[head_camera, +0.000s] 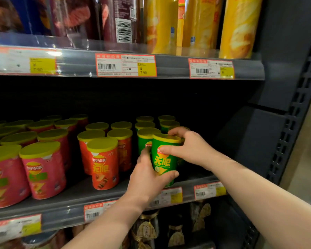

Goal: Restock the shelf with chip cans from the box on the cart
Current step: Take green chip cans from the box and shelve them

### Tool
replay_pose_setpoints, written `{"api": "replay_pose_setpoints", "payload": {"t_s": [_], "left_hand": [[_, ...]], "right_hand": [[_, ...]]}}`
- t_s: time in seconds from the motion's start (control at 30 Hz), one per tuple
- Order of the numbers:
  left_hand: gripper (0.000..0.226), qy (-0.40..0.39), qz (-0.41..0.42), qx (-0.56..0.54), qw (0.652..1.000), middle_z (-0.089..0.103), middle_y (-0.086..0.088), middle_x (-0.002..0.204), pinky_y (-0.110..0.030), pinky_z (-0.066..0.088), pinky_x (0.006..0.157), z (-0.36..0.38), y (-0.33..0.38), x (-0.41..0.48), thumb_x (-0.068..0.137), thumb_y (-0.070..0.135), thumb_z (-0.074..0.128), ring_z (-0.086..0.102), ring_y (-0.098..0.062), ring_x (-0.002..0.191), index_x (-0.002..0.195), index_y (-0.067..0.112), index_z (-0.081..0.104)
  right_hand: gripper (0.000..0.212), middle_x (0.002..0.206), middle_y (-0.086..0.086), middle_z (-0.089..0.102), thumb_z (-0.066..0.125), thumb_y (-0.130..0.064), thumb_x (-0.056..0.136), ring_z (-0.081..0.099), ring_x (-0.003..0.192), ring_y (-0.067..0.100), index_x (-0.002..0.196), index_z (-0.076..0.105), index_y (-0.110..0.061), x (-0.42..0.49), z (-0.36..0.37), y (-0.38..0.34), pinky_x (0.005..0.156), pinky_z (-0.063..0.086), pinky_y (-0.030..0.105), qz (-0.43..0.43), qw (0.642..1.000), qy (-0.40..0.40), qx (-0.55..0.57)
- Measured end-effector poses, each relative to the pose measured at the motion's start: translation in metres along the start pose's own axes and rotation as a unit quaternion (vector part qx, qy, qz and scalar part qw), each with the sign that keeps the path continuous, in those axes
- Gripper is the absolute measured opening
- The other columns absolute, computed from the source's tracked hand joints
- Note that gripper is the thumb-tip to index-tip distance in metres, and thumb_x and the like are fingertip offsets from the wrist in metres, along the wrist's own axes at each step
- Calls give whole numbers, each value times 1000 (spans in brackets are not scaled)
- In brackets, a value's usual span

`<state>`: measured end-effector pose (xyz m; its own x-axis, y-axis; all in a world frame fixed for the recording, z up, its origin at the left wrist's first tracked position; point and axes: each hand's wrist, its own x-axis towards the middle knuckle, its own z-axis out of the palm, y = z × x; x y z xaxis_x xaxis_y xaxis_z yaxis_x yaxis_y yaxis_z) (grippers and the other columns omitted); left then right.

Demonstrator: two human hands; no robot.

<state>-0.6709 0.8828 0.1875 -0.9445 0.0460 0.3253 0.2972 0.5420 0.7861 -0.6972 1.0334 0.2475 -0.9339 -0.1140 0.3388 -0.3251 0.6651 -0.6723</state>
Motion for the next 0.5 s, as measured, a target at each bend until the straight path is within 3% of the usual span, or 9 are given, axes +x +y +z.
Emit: {"api": "replay_pose_setpoints", "payload": {"t_s": [0.07, 0.13, 0.27, 0.33, 0.4, 0.5], "left_hand": [[96, -13, 12, 46, 999, 44, 1, 135, -35, 43, 100, -2, -2, 0, 69, 53, 75, 46, -19, 125, 145, 25, 23], [92, -26, 22, 162, 986, 39, 0, 139, -33, 40, 102, -9, -6, -2, 74, 61, 66, 40, -20, 130, 145, 23, 23], [71, -89, 43, 398, 912, 43, 3, 136, -32, 38, 99, -16, -20, -14, 80, 71, 47, 39, -22, 126, 134, 24, 40], [64, -93, 80, 437, 891, 46, 5, 133, -32, 39, 97, -15, -29, -18, 81, 70, 44, 42, -21, 122, 128, 27, 47], [62, -67, 105, 434, 892, 51, 4, 130, -34, 41, 95, -14, -31, -19, 79, 70, 44, 46, -22, 118, 123, 26, 52], [63, -74, 106, 442, 888, 47, 2, 134, -34, 38, 98, -14, -33, -17, 81, 69, 46, 43, -22, 122, 126, 24, 49]], "right_hand": [[63, 114, -3, 58, 79, -40, 71, 59, 101, 11, 126, 52, -26, 0, -4, 3, 84, 53, 27, -1, 1000, -5, 13], [65, 116, -3, 57, 80, -36, 71, 58, 102, 11, 128, 51, -25, 1, -8, 5, 83, 51, 23, -13, 1000, -5, 0], [68, 121, -4, 49, 78, -35, 74, 49, 109, 9, 134, 47, -23, 3, -7, 9, 88, 42, 19, -42, 996, -17, -77], [66, 132, -4, 43, 75, -34, 78, 44, 119, 10, 136, 46, -22, 2, -5, 13, 95, 35, 16, -63, 992, -25, -102], [65, 142, -4, 38, 72, -35, 80, 39, 129, 12, 138, 45, -23, 3, -5, 14, 102, 31, 17, -83, 988, -38, -123], [65, 148, -4, 35, 68, -38, 83, 35, 135, 12, 141, 41, -25, 5, -11, 14, 110, 30, 24, -93, 979, -61, -169]]}}
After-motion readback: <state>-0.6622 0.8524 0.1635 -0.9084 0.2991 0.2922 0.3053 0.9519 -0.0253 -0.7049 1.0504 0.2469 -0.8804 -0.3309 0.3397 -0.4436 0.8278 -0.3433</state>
